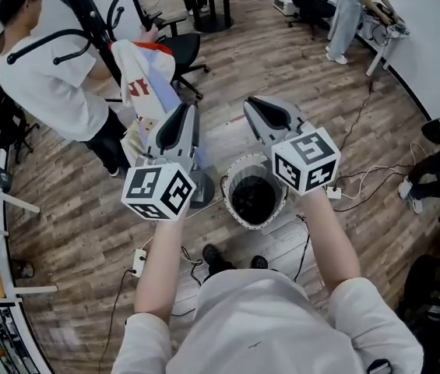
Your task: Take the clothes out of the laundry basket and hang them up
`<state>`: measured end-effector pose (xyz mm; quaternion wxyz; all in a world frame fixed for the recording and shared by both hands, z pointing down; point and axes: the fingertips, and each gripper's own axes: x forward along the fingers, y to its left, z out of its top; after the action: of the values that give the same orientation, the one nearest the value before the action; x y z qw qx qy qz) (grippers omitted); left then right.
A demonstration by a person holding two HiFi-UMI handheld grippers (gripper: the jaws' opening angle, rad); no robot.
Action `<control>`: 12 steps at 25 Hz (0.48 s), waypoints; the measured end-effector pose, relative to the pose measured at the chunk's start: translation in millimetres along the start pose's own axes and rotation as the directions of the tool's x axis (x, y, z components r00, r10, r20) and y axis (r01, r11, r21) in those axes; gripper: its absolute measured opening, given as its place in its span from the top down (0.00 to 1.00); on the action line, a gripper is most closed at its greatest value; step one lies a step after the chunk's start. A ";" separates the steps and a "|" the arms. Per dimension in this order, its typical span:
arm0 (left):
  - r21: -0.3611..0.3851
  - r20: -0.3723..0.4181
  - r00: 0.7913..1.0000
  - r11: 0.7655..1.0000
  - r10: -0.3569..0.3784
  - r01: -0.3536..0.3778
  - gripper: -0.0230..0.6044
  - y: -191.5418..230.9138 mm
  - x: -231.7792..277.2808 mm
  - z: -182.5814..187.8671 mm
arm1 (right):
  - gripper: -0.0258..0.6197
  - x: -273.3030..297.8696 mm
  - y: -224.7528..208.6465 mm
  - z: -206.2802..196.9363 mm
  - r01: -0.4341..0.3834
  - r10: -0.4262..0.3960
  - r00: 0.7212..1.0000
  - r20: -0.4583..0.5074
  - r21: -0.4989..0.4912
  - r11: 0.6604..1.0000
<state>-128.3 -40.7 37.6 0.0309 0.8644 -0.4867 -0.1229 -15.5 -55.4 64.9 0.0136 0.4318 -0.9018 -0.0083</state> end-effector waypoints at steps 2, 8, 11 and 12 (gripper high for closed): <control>-0.002 -0.015 1.000 1.000 -0.008 0.008 0.88 -14.6 0.2 -11.2 | 0.91 -16.0 -4.0 -6.0 0.010 -0.010 1.000 -0.005 0.004 1.000; 0.012 -0.053 0.998 0.999 -0.030 0.031 0.90 -54.0 -1.4 -38.4 | 0.93 -59.3 -10.5 -22.1 0.024 -0.024 1.000 -0.018 0.007 1.000; 0.017 -0.071 0.997 0.999 -0.035 0.036 0.91 -66.2 -5.1 -50.7 | 0.94 -74.9 -9.1 -31.8 0.022 -0.021 0.999 -0.024 0.011 1.000; 0.019 -0.077 0.996 0.999 -0.037 0.039 0.91 -69.9 -6.1 -53.7 | 0.94 -79.6 -8.7 -33.6 0.022 -0.022 0.999 -0.025 0.011 1.000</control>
<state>-60.0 -2.4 78.6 0.0384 0.8778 -0.4698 -0.0852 42.2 1.1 96.9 0.0221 0.4418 -0.8969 0.0020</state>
